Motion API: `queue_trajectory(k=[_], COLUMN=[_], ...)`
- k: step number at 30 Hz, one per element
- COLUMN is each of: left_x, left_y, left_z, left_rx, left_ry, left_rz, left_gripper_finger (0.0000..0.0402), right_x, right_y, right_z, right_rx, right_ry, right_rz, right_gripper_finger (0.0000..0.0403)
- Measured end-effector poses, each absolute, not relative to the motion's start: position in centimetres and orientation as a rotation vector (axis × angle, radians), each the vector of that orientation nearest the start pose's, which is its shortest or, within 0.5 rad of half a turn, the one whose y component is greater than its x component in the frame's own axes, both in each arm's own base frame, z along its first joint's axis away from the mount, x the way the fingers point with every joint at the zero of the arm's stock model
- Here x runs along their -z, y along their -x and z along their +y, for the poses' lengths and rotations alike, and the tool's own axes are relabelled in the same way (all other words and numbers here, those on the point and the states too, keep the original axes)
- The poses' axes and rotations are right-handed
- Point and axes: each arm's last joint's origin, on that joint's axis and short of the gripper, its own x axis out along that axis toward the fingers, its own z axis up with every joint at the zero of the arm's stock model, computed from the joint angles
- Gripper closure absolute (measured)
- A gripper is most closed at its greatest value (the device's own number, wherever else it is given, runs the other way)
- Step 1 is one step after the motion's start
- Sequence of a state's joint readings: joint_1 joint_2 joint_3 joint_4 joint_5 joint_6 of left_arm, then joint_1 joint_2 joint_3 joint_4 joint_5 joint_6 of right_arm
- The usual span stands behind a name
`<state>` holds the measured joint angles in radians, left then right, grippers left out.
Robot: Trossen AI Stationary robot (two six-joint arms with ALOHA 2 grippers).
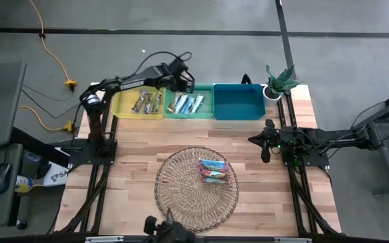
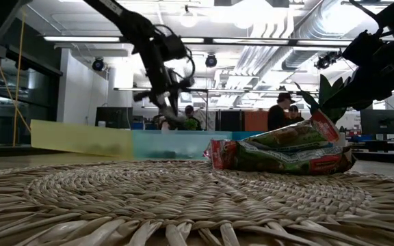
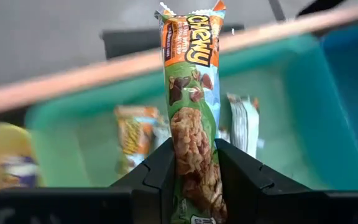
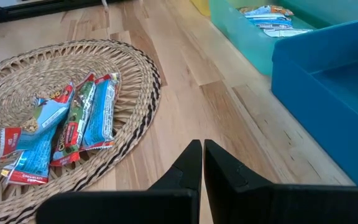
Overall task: Pick and place Granola Bars by type
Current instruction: Put the yellow granola bar into the green bin
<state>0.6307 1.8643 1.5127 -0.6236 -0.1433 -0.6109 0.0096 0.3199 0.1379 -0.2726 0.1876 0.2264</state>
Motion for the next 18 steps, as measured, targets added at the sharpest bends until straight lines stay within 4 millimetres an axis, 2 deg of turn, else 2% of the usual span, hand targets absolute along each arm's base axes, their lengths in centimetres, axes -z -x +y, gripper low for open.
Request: queue_trajectory(k=[3,8,13,18], left_x=[-23.1,-21.3,-20.1,-19.0], left_y=[-33.1,-34.5,-35.5,-35.9], left_z=[23.4,21.8,20.3,19.9], left_rx=[-0.977,-0.997,-1.012,-1.045], left_ry=[0.821,0.852,0.860,0.819], left_rz=[0.794,0.848,0.890,0.919], left_gripper_finger=[0.0302,0.0302,0.0302,0.0302], right_x=[-15.9,-15.9,-15.9,-15.9], right_y=[-10.8,-10.8,-10.8,-10.8], right_z=[-0.4,-0.4,-0.4,-0.4], right_rx=[0.226,0.226,0.226,0.226], right_ry=[-0.177,-0.177,-0.177,-0.177], right_rz=[0.431,0.431,0.431,0.431], right_gripper_finger=[0.0402,0.0402,0.0402,0.0402])
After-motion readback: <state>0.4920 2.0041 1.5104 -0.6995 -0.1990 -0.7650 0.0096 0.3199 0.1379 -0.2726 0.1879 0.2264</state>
